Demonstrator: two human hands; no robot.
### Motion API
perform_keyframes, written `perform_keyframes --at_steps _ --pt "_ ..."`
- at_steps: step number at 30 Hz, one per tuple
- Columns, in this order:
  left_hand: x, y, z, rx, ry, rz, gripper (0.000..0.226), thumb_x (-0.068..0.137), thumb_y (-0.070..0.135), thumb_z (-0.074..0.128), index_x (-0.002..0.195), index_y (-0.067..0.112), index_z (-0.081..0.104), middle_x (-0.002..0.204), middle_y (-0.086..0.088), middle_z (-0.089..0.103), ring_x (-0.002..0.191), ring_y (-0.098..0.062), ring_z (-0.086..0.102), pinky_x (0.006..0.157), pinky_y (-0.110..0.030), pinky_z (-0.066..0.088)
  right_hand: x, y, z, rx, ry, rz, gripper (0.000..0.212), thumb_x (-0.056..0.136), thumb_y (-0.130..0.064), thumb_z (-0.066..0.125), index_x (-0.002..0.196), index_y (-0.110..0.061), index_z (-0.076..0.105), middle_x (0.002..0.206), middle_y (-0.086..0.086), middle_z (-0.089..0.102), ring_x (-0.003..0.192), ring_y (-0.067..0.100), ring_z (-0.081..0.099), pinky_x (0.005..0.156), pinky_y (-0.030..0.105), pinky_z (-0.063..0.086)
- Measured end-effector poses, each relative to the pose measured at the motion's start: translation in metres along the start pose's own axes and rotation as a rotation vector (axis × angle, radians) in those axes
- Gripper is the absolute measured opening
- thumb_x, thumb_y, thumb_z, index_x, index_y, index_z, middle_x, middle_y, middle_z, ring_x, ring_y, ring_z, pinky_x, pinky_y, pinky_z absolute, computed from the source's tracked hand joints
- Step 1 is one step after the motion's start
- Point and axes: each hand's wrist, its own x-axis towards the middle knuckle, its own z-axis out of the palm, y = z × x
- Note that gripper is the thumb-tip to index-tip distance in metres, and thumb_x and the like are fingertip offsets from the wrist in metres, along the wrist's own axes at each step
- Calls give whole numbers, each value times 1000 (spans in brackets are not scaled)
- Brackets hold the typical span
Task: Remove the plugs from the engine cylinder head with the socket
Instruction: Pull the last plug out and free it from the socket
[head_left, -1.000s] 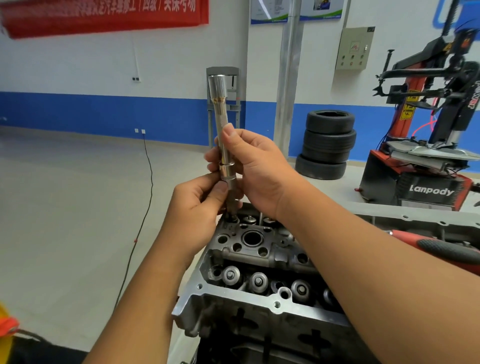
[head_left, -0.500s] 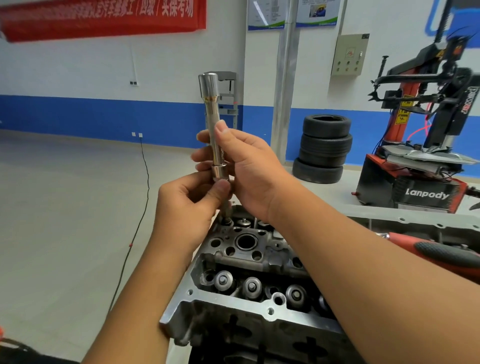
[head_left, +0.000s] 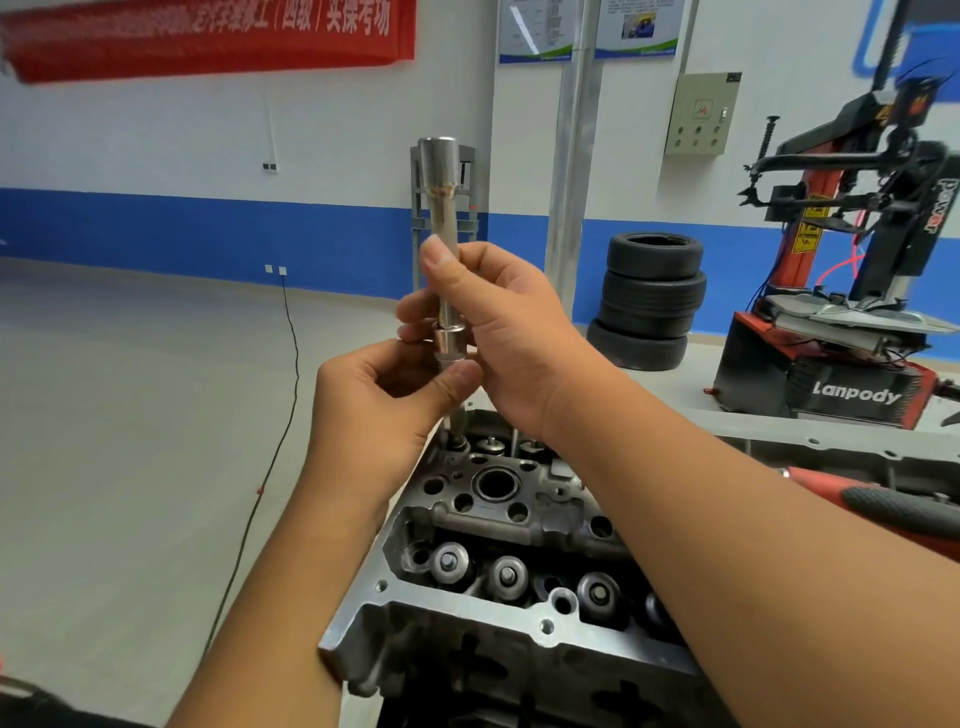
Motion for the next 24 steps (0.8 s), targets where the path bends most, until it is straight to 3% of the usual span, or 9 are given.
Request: perform_keyframes --at_steps 3,6,9,12,15,18,20,22,24 --pt "0 1 -2 -12 -77 -41 21 90 35 68 103 23 79 94 1 82 86 -15 78 72 -21 59 -1 0 -3 -59 4 -8 23 98 -37 69 96 -15 62 89 9 77 78 21 72 63 34 58" --pt "1 2 -5 -41 -131 -93 22 106 22 54 112 21 76 98 -3 81 89 -25 79 77 -29 63 -1 -2 -2 -89 -8 7 27 103 -42 61 96 -16 68 93 6 78 83 18 72 63 29 56" --pt "1 3 -2 -30 -46 -65 13 94 20 70 103 26 76 90 0 81 79 -17 79 66 -23 61 0 -2 1 -61 -15 13 30 104 -43 59 98 -16 70 92 8 78 83 20 72 69 31 58" --pt "0 2 -1 -10 8 -5 22 72 30 81 93 26 78 82 3 80 70 -5 73 60 -13 52 0 -1 -1 -33 -9 -9 25 98 -36 69 101 -12 61 92 13 79 83 26 74 73 37 62" --pt "-1 2 -1 7 -56 -15 11 92 28 71 98 24 79 88 0 81 79 -10 77 67 -16 56 -1 -2 -3 -84 -12 -18 24 100 -36 68 99 -14 61 94 10 79 84 22 75 70 37 60" --pt "-1 2 -6 -57 -135 -93 25 107 20 52 111 21 77 99 -5 81 91 -26 79 77 -30 64 -1 -4 -3 -123 -18 4 29 105 -43 58 98 -17 68 96 5 79 86 19 73 71 34 56" --pt "-1 1 -6 -24 -85 -77 20 104 17 58 108 26 76 96 -3 81 88 -25 79 76 -33 64 0 -3 -2 -107 -25 15 33 105 -45 56 99 -17 71 95 6 79 86 20 72 74 35 58" --pt "-2 2 -5 -22 -21 -54 13 89 25 73 101 28 76 88 0 81 78 -17 79 66 -22 59 -1 -2 -2 -79 -31 13 28 102 -42 62 99 -15 69 95 9 79 85 23 73 76 39 61" --pt "-2 0 -5 27 20 -12 21 74 35 79 93 27 77 83 3 80 73 -11 76 62 -15 54 -1 -1 -3 -62 -26 -7 23 98 -36 69 97 -14 63 95 12 79 85 26 75 78 41 63"
